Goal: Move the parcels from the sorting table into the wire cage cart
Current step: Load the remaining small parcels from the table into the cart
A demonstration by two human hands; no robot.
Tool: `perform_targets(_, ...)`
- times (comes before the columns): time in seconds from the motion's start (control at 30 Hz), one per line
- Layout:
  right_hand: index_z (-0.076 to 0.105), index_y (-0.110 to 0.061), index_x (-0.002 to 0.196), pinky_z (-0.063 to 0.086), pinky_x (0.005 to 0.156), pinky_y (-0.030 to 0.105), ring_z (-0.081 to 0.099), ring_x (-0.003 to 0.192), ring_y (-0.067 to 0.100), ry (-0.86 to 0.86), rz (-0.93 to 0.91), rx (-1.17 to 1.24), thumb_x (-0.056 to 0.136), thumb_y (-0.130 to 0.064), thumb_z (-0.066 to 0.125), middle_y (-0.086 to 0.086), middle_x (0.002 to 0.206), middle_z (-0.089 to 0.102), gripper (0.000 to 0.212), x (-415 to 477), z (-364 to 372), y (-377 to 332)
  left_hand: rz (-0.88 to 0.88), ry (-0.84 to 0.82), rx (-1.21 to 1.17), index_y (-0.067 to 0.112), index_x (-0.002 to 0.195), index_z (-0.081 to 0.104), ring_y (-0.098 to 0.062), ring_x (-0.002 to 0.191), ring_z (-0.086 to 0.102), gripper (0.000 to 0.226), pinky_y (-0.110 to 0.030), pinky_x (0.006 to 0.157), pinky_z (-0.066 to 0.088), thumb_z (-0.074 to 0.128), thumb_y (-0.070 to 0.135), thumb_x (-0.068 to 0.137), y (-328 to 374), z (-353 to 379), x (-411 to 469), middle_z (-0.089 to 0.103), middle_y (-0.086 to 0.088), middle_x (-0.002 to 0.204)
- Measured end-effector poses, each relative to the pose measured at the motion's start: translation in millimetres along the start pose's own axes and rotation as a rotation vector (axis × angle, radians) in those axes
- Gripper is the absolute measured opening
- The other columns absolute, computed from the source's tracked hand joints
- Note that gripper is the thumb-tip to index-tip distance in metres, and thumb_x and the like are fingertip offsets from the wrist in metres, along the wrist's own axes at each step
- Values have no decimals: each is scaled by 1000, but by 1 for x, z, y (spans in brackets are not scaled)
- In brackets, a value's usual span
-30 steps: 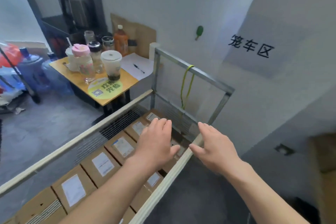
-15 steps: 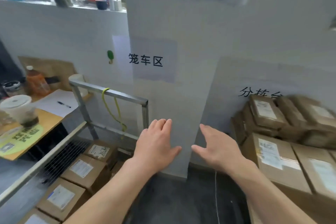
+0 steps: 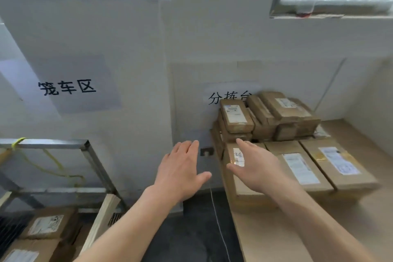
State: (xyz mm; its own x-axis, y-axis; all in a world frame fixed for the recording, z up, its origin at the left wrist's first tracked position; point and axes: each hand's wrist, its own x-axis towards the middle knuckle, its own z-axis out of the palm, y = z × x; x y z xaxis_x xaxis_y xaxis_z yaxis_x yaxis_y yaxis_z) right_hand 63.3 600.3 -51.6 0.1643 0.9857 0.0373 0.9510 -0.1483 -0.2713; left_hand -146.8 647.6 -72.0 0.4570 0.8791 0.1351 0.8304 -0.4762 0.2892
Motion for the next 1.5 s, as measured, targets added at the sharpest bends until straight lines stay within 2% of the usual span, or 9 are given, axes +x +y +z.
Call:
perform_targets(0.3, 26, -29, 158, 45, 106, 40, 42, 141, 20, 44, 208, -68, 89, -62, 60, -5, 156, 42, 83, 7, -7, 61, 189, -79, -74, 22, 158, 16, -18, 150, 22, 95, -40, 117, 30, 62, 64, 86, 39, 42, 74, 25, 3, 163)
perform_targets(0.43, 34, -27, 153, 46, 102, 38, 45, 138, 20, 37, 309, -117, 88, -65, 59, -3, 150, 49, 79, 22, -10, 77, 265, -116, -83, 22, 158, 20, -17, 148, 23, 94, -40, 115, 31, 62, 65, 85, 44, 58, 108, 27, 5, 161)
perform_targets(0.63, 51, -29, 134, 43, 75, 32, 56, 117, 16, -12, 450, -157, 85, -71, 56, -9, 129, 58, 65, 34, 4, 91, 346, -205, -88, 23, 157, 21, -17, 147, 25, 95, -41, 113, 33, 62, 66, 83, 43, 84, 143, 29, 6, 159)
perform_targets(0.77, 49, -30, 137, 49, 89, 37, 56, 120, 16, -28, 522, -146, 84, -70, 57, -8, 130, 59, 67, 32, 15, 96, 391, -255, -95, 24, 155, 24, -17, 144, 28, 92, -40, 111, 35, 62, 66, 83, 44, 100, 153, 32, 6, 156)
perform_targets(0.87, 51, -29, 133, 49, 87, 37, 57, 116, 17, -64, 554, -144, 84, -69, 56, -7, 127, 61, 63, 30, 23, 104, 401, -293, -104, 24, 156, 22, -17, 145, 26, 93, -40, 112, 34, 63, 66, 84, 48, 108, 155, 30, 6, 158)
perform_targets(1.07, 53, -29, 130, 41, 71, 32, 59, 109, 17, -68, 538, -122, 83, -70, 56, -8, 123, 63, 62, 39, 31, 123, 373, -306, -95, 23, 157, 21, -17, 145, 26, 93, -41, 113, 34, 62, 65, 84, 59, 115, 162, 30, 5, 158)
perform_targets(1.23, 57, -29, 128, 42, 74, 32, 60, 110, 18, -87, 519, -48, 83, -66, 60, -6, 121, 65, 58, 46, 40, 135, 318, -323, -79, 23, 155, 24, -17, 144, 28, 91, -41, 111, 35, 62, 66, 84, 65, 120, 162, 32, 5, 157)
perform_targets(1.4, 62, -27, 107, 53, 77, 35, 62, 93, 19, -149, 491, 12, 82, -61, 60, -6, 100, 68, 42, 51, 55, 143, 255, -344, -52, 23, 154, 26, -17, 143, 29, 91, -42, 110, 38, 62, 66, 83, 66, 129, 156, 34, 4, 155)
perform_targets(1.5, 61, -21, 121, 52, 83, 37, 62, 107, 23, -161, 478, 26, 85, -57, 62, 0, 115, 68, 51, 51, 66, 146, 224, -369, -31, 23, 155, 26, -19, 143, 30, 92, -43, 109, 39, 61, 67, 83, 66, 136, 150, 33, 3, 156)
